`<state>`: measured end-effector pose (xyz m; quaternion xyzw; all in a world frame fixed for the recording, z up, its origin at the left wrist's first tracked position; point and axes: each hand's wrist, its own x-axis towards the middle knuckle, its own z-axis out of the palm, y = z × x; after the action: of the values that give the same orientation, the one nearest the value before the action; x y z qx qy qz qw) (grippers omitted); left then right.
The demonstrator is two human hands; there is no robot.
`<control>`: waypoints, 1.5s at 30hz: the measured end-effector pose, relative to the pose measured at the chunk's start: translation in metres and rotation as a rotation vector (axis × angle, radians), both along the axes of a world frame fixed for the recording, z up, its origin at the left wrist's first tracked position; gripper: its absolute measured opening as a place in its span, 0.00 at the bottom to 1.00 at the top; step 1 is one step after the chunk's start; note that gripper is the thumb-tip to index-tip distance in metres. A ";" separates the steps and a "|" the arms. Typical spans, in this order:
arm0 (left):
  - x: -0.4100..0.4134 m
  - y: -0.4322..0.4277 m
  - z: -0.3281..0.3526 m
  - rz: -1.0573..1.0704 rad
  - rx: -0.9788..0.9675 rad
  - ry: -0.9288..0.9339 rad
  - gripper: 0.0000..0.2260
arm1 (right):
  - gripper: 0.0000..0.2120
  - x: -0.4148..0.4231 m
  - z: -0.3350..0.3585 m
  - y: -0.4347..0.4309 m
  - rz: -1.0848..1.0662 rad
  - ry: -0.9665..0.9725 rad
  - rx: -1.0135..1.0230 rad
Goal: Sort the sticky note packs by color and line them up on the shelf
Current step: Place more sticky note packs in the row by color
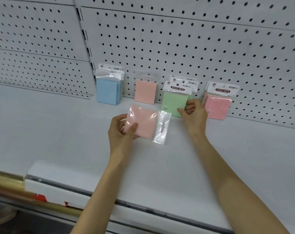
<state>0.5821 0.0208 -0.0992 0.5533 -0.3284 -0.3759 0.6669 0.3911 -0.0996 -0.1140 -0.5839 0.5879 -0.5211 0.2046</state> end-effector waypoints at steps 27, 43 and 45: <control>0.047 -0.024 -0.001 -0.107 -0.020 -0.162 0.05 | 0.08 0.065 0.074 0.029 0.581 -0.104 0.369; 0.112 -0.070 -0.030 -0.124 0.326 -1.332 0.32 | 0.11 0.119 0.090 -0.054 0.314 1.005 0.004; 0.112 -0.071 -0.030 -0.127 0.337 -1.344 0.32 | 0.07 0.119 0.088 -0.055 0.295 1.043 -0.032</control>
<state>0.6938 -0.0501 -0.1295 0.7416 -0.6391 -0.0361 0.2007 0.5101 -0.1551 -0.0261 -0.8444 0.5153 -0.1368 -0.0522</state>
